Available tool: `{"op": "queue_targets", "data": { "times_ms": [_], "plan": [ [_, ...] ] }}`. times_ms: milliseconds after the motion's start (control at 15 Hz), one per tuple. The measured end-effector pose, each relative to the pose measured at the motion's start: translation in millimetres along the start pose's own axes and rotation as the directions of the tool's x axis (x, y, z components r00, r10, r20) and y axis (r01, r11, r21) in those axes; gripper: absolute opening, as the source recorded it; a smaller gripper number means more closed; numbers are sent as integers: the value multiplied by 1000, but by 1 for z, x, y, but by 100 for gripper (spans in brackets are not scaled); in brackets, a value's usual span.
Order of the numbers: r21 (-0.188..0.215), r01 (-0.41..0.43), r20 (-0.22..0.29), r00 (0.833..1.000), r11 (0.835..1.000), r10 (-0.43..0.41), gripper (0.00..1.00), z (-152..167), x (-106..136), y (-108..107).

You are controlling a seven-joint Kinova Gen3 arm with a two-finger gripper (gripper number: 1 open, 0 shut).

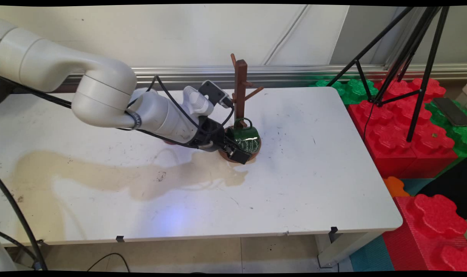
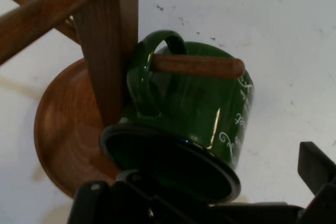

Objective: Pick up the green mug from the rack, then place the picked object on the table

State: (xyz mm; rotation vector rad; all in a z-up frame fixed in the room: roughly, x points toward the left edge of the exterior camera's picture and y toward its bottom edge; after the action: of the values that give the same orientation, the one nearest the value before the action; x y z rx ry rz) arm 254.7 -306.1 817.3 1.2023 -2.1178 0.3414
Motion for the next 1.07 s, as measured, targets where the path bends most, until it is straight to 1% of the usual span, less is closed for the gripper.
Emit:
{"op": "queue_targets", "data": {
  "times_ms": [200, 267, 600, 1067],
  "plan": [
    [-10, 8, -5, 1000, 1000, -8, 100, 5, 0, 1],
    [-12, 9, -8, 1000, 1000, -9, 0, 6, 0, 1],
    [-9, 2, -22, 1000, 1000, -2, 0, 6, 0, 2],
    [-3, -7, -34, 999, 1000, 7, 0, -7, -2, 8]
  ]
}}
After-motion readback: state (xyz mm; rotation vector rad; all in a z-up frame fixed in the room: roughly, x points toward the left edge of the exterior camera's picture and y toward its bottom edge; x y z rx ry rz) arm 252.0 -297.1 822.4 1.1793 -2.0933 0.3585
